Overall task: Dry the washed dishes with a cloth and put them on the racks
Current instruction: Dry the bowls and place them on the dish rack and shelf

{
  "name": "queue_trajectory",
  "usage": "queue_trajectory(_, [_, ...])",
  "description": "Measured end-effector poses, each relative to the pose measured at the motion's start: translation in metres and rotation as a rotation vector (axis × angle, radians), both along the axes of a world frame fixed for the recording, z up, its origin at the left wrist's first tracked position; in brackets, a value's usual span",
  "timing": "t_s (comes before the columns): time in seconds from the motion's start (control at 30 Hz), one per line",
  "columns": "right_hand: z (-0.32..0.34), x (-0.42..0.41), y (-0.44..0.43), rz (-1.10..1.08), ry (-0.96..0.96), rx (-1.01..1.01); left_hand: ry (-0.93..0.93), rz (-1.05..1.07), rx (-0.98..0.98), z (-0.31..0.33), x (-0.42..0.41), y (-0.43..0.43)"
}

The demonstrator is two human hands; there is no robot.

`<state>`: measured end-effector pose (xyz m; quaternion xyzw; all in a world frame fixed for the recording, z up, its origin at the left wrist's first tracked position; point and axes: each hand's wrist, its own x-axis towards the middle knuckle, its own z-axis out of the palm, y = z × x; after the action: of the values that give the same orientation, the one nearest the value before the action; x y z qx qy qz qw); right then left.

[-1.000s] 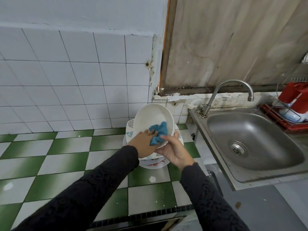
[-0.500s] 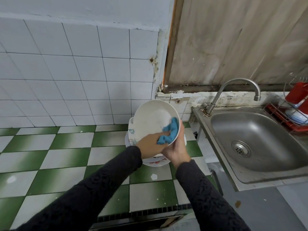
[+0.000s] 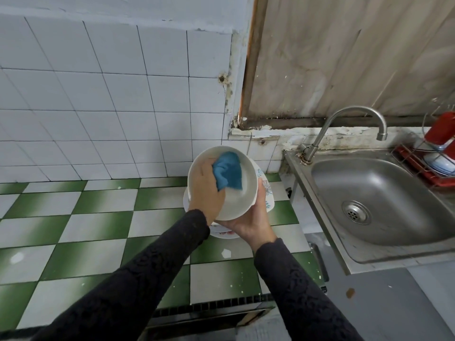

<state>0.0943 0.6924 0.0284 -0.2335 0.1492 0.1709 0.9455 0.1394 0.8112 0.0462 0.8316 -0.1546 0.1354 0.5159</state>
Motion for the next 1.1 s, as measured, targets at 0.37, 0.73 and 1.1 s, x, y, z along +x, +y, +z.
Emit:
queue_trajectory(0.37, [0.001,0.007,0.004,-0.178,0.135,-0.099,0.536,-0.536,0.148,-0.002,-0.012,0.002])
queue_trajectory(0.73, [0.003,0.002,-0.018,0.0,0.004,-0.031,0.673,-0.217,0.083,0.051,0.019,0.038])
queue_trajectory(1.1, [0.003,0.008,0.026,-0.027,-0.01,-0.032,0.314,0.023,-0.183,0.02,-0.025,-0.003])
